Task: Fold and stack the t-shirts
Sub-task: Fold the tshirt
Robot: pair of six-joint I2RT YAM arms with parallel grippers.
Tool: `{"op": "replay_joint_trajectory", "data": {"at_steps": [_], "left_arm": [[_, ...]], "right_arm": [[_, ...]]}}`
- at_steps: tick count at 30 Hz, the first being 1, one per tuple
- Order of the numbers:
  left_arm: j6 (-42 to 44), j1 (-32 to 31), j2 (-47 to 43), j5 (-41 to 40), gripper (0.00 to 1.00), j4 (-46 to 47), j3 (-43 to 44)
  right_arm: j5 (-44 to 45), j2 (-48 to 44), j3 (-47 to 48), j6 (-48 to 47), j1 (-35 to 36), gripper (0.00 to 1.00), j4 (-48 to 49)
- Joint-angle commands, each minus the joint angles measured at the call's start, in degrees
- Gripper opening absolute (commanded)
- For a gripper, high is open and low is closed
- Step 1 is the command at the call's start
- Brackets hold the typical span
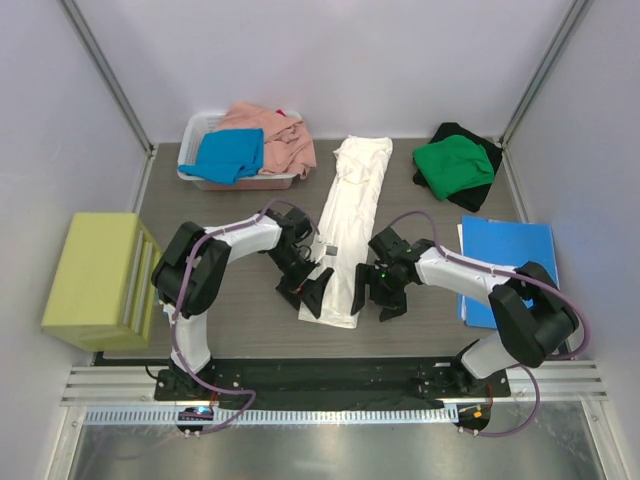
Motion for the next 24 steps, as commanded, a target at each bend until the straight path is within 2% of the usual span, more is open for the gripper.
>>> {"op": "replay_joint_trajectory", "data": {"at_steps": [1, 6, 11, 19, 20, 21, 22, 24], "left_arm": [[-0.9, -0.4, 1.2, 0.2, 1.0, 3.8, -3.0], [-1.5, -0.5, 0.9, -2.4, 1.0, 4.8, -4.7], [-2.6, -0.7, 0.7, -14.1, 1.0, 4.3, -3.7], [-1.5, -0.1, -3.8, -22.0, 1.0, 2.8, -2.8], [-1.3, 0.3, -5.0, -22.3, 1.0, 2.6, -2.1], [-0.8, 1.7, -7.1, -22.7, 1.0, 2.2, -1.6], [-0.5, 2.9, -8.1, -22.5, 1.0, 1.0, -1.0], [0.9, 7.5, -10.4, -21.7, 1.0, -0.6, 1.7]], "right_arm": [[-1.2, 1.4, 2.3, 1.9, 2.3, 0.81, 1.8], [-1.3, 3.4, 2.3, 2.9, 3.9, 0.81, 3.7], [-1.7, 5.1, 2.7, 3.3, 4.7, 0.71, 5.1], [-2.6, 6.2, 3.3, 2.7, 5.0, 0.55, 5.9], [-2.7, 5.6, 3.6, 2.0, 5.1, 0.6, 3.8], [-2.5, 4.9, 4.2, -0.8, 5.7, 0.72, 1.8], [0.6, 4.2, 6.6, -2.8, 6.1, 0.97, -1.0], [4.8, 0.5, 9.7, -7.9, 6.8, 1.0, -9.7]]}}
